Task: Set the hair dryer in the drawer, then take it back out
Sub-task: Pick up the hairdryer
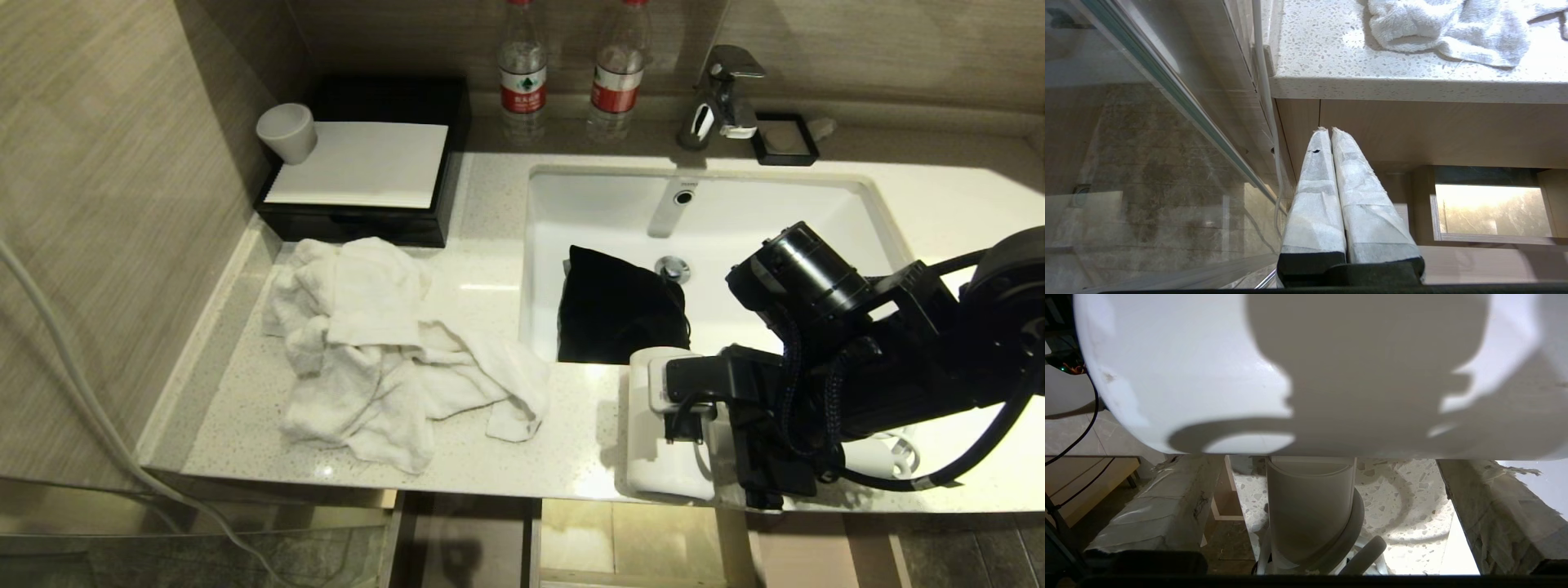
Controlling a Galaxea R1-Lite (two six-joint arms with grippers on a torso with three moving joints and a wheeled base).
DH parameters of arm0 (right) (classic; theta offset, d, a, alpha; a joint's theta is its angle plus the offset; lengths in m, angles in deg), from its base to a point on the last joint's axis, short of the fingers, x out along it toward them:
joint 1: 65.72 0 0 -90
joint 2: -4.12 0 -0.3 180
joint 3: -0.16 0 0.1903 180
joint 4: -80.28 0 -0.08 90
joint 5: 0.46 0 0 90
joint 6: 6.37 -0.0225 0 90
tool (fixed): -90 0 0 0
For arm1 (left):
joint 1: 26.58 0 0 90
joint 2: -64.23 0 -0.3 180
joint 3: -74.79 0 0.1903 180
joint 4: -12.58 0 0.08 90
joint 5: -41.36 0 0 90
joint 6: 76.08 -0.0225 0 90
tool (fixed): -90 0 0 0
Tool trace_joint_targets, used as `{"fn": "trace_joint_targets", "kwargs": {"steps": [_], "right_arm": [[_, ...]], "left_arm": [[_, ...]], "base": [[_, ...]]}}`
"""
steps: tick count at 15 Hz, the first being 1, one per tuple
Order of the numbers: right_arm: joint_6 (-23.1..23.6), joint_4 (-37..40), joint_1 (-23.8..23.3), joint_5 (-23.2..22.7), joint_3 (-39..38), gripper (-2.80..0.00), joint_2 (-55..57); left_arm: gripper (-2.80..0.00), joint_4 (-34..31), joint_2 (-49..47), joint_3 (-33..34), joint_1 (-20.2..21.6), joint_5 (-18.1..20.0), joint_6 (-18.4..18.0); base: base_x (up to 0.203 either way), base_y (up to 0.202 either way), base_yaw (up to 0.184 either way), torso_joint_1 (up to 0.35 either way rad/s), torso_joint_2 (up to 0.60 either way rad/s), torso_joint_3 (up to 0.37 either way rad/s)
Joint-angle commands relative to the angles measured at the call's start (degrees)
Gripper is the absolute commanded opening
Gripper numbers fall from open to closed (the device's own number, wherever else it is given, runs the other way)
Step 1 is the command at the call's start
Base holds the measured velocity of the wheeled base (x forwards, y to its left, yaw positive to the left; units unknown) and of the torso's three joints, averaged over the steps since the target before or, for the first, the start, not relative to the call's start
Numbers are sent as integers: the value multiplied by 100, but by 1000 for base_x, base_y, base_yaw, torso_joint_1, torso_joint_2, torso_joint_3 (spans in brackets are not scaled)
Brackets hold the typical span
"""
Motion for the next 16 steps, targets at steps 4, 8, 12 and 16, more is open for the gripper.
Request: {"fn": "trace_joint_targets", "kwargs": {"steps": [4, 8, 12, 16], "right_arm": [[28, -51, -6, -182, -27, -280, 60], [37, -77, -41, -173, -106, -280, -11], [28, -79, -124, -158, -307, -280, -257], [19, -86, -182, -156, -379, -280, -362]], "left_arm": [[-280, -1, 0, 9, 0, -2, -1], [-280, -1, 0, 9, 0, -2, -1], [-280, -1, 0, 9, 0, -2, -1], [-280, -1, 0, 9, 0, -2, -1]], "base": [[0, 0, 0, 0, 0, 0], [0, 0, 0, 0, 0, 0], [0, 0, 0, 0, 0, 0], [0, 0, 0, 0, 0, 0]]}}
